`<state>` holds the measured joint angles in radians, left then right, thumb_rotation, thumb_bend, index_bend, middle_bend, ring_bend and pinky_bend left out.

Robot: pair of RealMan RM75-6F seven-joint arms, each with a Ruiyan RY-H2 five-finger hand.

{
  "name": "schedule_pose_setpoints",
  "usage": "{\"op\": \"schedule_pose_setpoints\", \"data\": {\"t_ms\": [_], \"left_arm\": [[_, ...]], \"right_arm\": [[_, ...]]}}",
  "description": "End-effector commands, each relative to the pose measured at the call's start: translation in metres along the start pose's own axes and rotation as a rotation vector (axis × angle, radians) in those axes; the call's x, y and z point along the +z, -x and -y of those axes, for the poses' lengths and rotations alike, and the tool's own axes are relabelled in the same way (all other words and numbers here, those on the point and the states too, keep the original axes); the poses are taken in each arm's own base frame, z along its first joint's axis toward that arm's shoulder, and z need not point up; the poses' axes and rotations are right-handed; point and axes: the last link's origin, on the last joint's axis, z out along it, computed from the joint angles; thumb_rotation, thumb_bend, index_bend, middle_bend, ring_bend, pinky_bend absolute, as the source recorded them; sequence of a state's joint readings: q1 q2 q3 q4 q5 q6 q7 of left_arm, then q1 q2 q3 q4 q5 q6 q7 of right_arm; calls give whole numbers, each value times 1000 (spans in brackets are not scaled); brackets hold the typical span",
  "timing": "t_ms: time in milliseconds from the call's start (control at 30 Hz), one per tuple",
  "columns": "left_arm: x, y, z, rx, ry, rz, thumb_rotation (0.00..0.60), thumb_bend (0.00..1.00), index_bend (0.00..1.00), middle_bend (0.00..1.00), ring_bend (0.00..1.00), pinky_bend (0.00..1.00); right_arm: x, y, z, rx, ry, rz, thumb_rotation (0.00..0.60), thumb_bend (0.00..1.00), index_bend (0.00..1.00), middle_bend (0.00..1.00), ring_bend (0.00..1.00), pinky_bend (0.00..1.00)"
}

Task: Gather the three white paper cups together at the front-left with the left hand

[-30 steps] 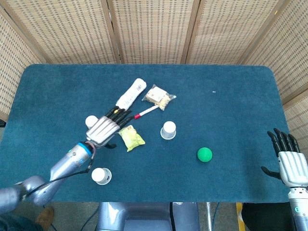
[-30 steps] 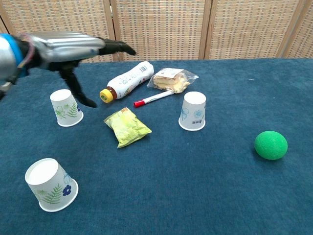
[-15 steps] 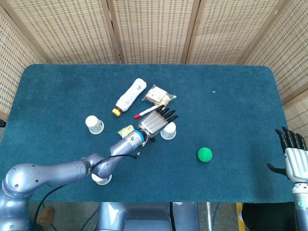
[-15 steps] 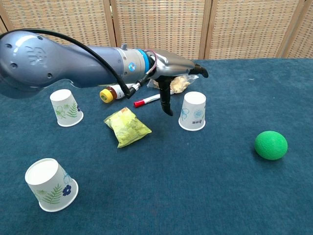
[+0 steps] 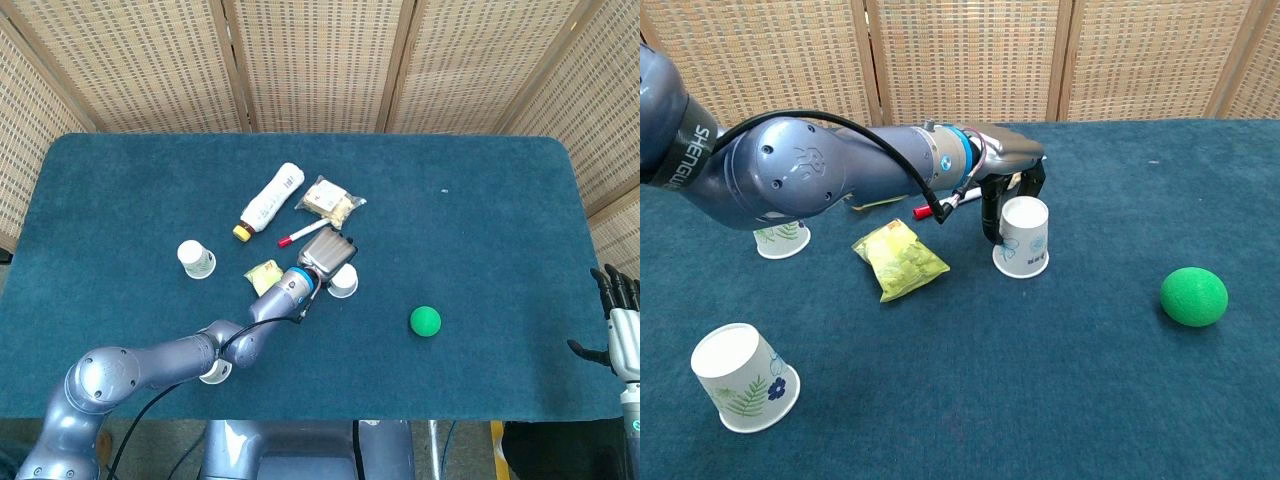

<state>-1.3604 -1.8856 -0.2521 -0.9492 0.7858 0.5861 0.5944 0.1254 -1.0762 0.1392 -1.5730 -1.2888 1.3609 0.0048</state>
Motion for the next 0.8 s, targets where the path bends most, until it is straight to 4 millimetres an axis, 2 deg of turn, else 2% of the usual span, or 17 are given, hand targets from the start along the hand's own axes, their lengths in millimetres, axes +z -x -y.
{"op": "schedule_pose_setpoints", "data": {"t_ms": [33, 200, 367, 500, 700, 733, 800], "left_arm": [[-1, -1, 4, -33, -5, -27, 600, 92, 538, 407, 434, 410], [-16, -15, 13, -84, 33, -74, 600, 110, 544, 412, 437, 410], [-52, -31, 25, -112, 105, -69, 600, 110, 544, 412, 437, 410], [-93, -39, 39, -105, 151, -25, 600, 110, 544, 412, 437, 410], [-137, -35, 52, -85, 178, 70, 600, 111, 544, 412, 437, 410], [-152, -28, 58, -70, 177, 113, 600, 111, 544, 412, 437, 410], [-168, -22, 60, -79, 178, 152, 600, 112, 543, 412, 437, 410]], "right_arm": [[0, 0, 0, -1, -3, 0, 600, 0, 0, 0, 0, 0], [-1, 3, 5, -8, -23, 8, 600, 0, 0, 0, 0, 0], [-2, 4, 10, -13, -38, 8, 600, 0, 0, 0, 0, 0], [-4, 7, 15, -27, -56, 20, 600, 0, 0, 0, 0, 0], [-6, 11, 20, -41, -74, 29, 600, 0, 0, 0, 0, 0], [-6, 12, 23, -45, -82, 31, 600, 0, 0, 0, 0, 0], [-7, 13, 25, -49, -88, 31, 600, 0, 0, 0, 0, 0]]}}
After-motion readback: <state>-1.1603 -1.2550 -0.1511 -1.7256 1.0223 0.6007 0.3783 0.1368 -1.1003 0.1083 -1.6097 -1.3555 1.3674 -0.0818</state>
